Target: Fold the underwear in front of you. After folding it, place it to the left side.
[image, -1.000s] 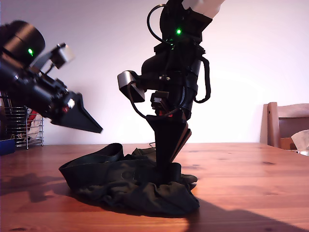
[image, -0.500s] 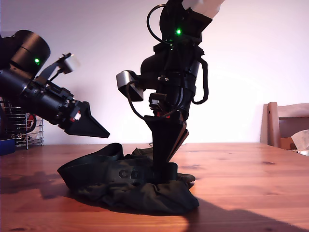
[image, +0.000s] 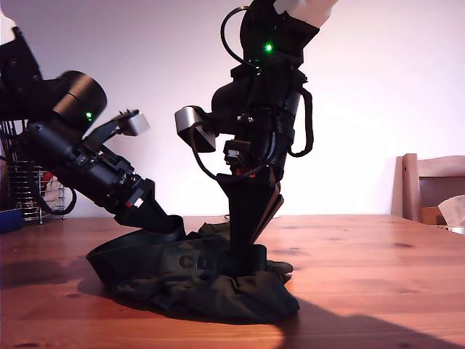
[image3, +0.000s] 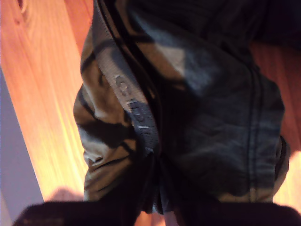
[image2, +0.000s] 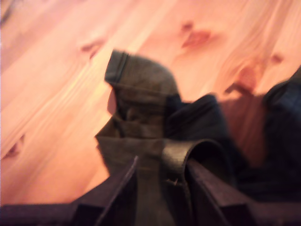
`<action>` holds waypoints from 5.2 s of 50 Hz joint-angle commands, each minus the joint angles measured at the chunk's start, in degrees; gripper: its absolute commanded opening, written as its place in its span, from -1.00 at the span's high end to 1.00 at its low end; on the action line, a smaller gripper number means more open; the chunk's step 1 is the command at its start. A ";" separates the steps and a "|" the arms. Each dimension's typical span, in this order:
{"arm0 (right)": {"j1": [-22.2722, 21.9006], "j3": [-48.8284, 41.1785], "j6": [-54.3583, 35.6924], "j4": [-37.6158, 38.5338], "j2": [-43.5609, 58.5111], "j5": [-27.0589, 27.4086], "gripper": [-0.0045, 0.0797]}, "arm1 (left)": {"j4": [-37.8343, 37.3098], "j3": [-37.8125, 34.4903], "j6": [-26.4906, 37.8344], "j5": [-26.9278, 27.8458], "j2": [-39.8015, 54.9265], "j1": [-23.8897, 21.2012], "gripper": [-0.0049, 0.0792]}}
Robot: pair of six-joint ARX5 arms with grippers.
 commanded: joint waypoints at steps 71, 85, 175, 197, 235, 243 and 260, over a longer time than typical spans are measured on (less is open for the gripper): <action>-9.79 24.41 4.52 1.95 -3.74 25.70 0.92 | -12.61 26.75 -8.11 -21.49 -7.13 4.79 0.94; -11.47 30.62 4.50 5.77 -4.02 26.86 0.92 | -13.92 27.04 -9.55 -21.49 -7.13 5.88 0.94; -11.80 23.98 16.76 -12.59 -3.76 10.32 0.92 | -51.39 28.15 -14.53 -9.40 -7.02 7.74 0.94; -10.82 16.85 20.41 -3.91 -4.17 9.46 0.92 | -39.85 19.26 -15.72 -7.21 -7.17 7.74 0.94; -10.84 15.85 24.22 10.84 -5.33 9.84 0.92 | -23.98 17.99 -18.01 -1.38 -9.40 9.27 0.94; -10.84 14.84 24.24 10.40 -5.55 9.31 0.92 | -24.46 17.49 -17.97 -0.11 -9.40 9.86 0.94; -10.95 -2.60 25.88 20.35 -15.15 9.35 0.92 | -17.09 5.14 -20.65 1.51 -13.29 12.17 0.94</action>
